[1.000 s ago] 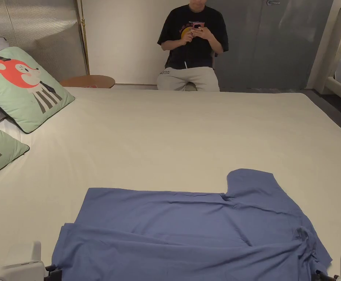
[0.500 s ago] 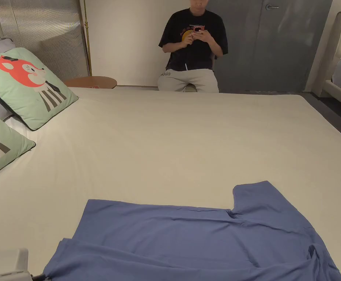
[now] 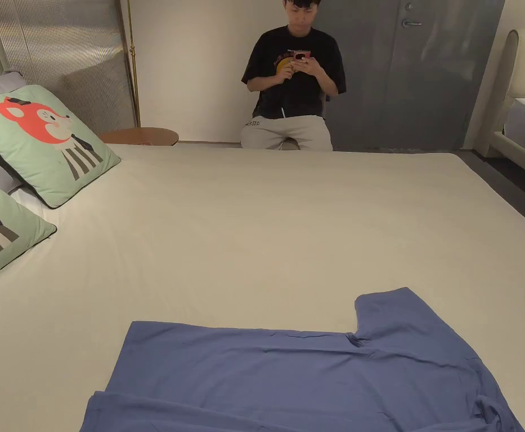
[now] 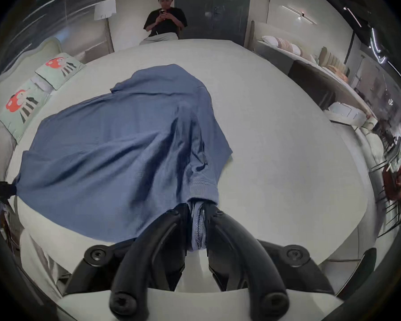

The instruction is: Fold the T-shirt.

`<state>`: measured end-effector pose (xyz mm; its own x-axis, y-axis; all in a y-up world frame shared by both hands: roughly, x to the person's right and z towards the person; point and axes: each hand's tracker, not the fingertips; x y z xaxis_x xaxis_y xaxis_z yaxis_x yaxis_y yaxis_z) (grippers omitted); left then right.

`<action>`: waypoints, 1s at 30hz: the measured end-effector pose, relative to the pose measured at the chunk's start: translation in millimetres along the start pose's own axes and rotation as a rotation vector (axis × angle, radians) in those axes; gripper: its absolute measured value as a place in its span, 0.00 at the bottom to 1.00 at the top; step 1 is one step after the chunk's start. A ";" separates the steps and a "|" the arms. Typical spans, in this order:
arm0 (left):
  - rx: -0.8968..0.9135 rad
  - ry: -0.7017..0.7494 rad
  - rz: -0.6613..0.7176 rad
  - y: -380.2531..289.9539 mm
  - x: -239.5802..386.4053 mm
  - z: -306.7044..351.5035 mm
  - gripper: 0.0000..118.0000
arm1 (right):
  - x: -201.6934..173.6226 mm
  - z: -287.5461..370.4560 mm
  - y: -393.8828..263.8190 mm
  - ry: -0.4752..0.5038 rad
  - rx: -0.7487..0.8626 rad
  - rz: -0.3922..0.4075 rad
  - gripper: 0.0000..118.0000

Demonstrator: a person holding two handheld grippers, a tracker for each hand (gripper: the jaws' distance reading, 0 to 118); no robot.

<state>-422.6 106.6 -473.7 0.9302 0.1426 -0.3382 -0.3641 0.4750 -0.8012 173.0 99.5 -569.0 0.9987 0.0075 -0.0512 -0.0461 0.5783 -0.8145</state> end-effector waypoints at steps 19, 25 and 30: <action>0.734 -0.072 -0.094 43.5 70.2 117.8 0.60 | -40.8 112.6 57.8 -0.070 0.727 0.001 0.68; 0.755 -0.112 -0.163 50.2 86.8 112.2 0.00 | -64.1 116.1 65.4 -0.029 0.784 0.012 0.01; 0.698 -0.079 -0.158 68.6 90.9 94.8 0.00 | -69.2 105.9 69.9 -0.012 0.754 0.027 0.01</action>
<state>-358.6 234.5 -512.5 0.9795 0.0759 -0.1867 -0.1347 0.9357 -0.3260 103.2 225.8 -561.2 0.9978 0.0359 -0.0552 -0.0461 0.9794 -0.1966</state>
